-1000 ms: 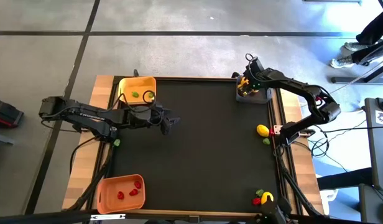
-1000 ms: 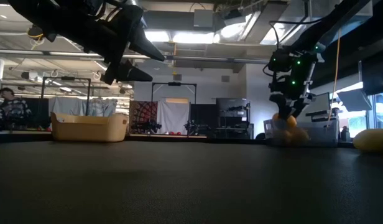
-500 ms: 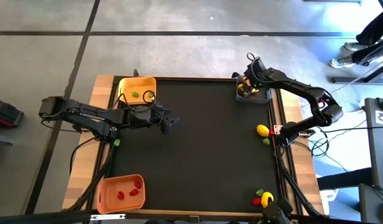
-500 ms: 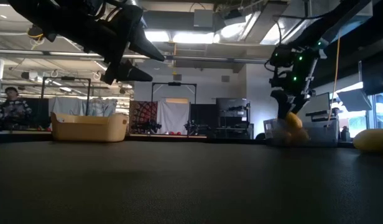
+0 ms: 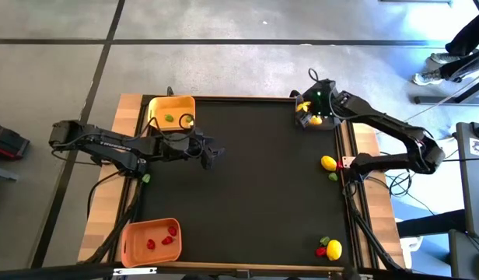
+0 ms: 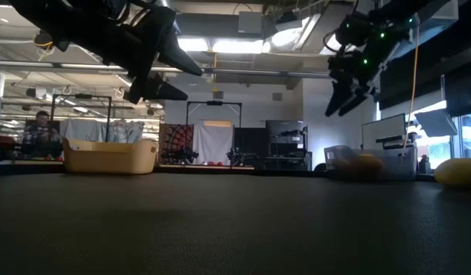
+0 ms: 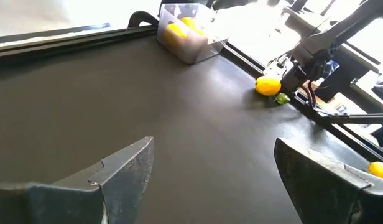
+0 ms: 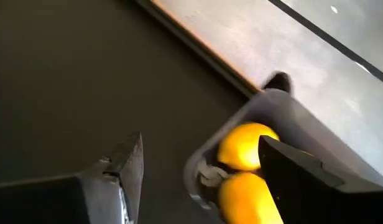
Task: Sort produce into baskets
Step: Put the yellow lemon into the black bin
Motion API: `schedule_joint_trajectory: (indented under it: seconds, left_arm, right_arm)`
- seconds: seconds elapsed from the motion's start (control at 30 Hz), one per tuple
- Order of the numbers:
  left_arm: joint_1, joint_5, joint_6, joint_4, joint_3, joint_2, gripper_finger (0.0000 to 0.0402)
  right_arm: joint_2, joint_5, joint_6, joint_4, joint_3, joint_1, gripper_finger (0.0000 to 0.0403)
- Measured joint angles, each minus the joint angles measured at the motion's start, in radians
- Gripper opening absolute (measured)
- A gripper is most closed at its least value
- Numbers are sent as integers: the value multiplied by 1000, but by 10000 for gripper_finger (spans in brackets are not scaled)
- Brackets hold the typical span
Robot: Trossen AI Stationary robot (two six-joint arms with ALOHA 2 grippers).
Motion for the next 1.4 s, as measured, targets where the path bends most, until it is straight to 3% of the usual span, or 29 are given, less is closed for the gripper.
schedule_joint_trajectory:
  seconds: [0.23,0.43,0.73,1.07,1.4]
  left_arm:
    - [0,0,0,1,0,0,328]
    - [-1,0,10,0,0,0,328]
    - [-1,0,74,1,0,0,328]
    - [-1,-7,114,5,0,3,328]
    - [-1,-7,123,2,0,4,328]
  right_arm:
    - [-21,-6,46,-29,0,102,253]
    - [-21,-96,47,-68,0,213,253]
    - [-21,-140,51,-139,1,413,253]
    - [-21,-93,123,-390,1,489,253]
    - [-86,63,191,-582,1,487,253]
